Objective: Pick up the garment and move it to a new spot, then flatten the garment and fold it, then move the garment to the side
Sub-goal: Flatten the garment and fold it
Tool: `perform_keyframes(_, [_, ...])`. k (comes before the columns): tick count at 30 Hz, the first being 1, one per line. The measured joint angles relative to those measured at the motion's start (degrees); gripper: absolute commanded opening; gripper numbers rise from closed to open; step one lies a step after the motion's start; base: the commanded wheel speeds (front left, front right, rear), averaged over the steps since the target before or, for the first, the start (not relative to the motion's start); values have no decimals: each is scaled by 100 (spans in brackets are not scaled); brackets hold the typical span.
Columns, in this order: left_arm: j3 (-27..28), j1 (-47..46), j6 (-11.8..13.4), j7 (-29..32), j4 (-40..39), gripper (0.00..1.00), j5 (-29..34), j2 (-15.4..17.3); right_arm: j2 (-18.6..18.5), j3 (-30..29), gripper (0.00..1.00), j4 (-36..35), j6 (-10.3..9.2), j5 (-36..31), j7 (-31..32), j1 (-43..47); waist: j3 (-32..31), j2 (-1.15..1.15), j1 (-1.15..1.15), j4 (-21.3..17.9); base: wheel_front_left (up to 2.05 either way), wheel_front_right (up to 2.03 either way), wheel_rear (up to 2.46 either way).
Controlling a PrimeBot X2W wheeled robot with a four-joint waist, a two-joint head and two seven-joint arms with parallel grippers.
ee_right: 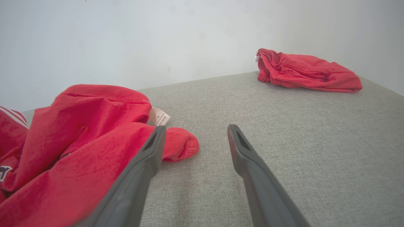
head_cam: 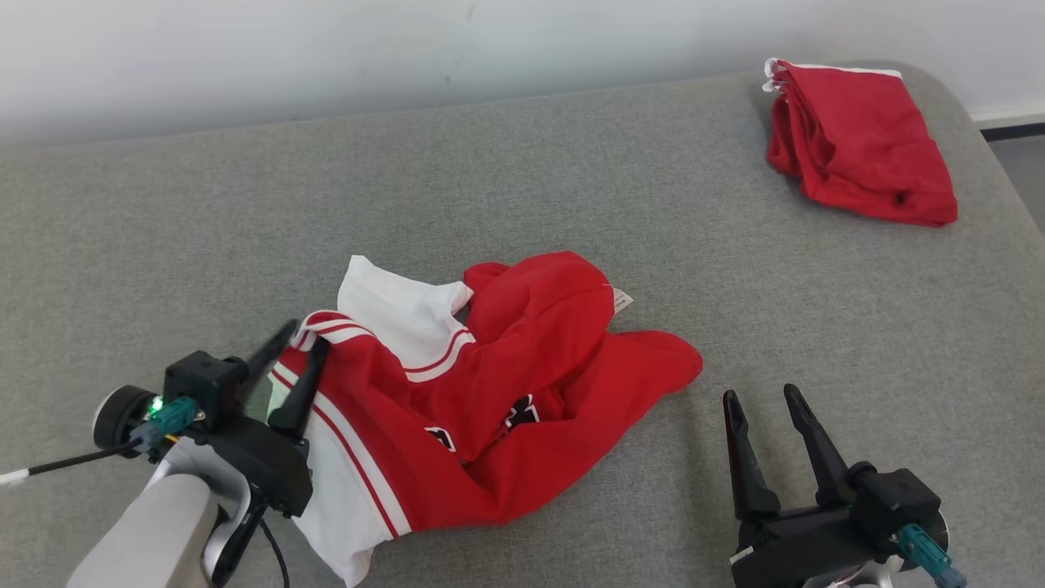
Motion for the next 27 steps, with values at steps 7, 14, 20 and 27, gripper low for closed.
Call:
perform_keyframes(7, [412,565,0,-5,-564,100,155,183,1,-16,100,21,0,33,0,131,-104,0,0,162,0,0,0])
perform_keyframes(14, [723,1486,0,-5,-1124,100,236,375,3,12,100,34,0,67,0,190,-216,-1,-1,401,0,0,0])
perform_keyframes(20, [382,1616,0,4,-954,100,30,490,2,62,100,45,0,67,0,183,-230,-1,-1,487,0,0,0])
perform_keyframes(27, [-130,1359,0,99,-590,100,-120,508,1,85,100,43,0,66,0,165,-186,-1,-1,344,0,0,0])
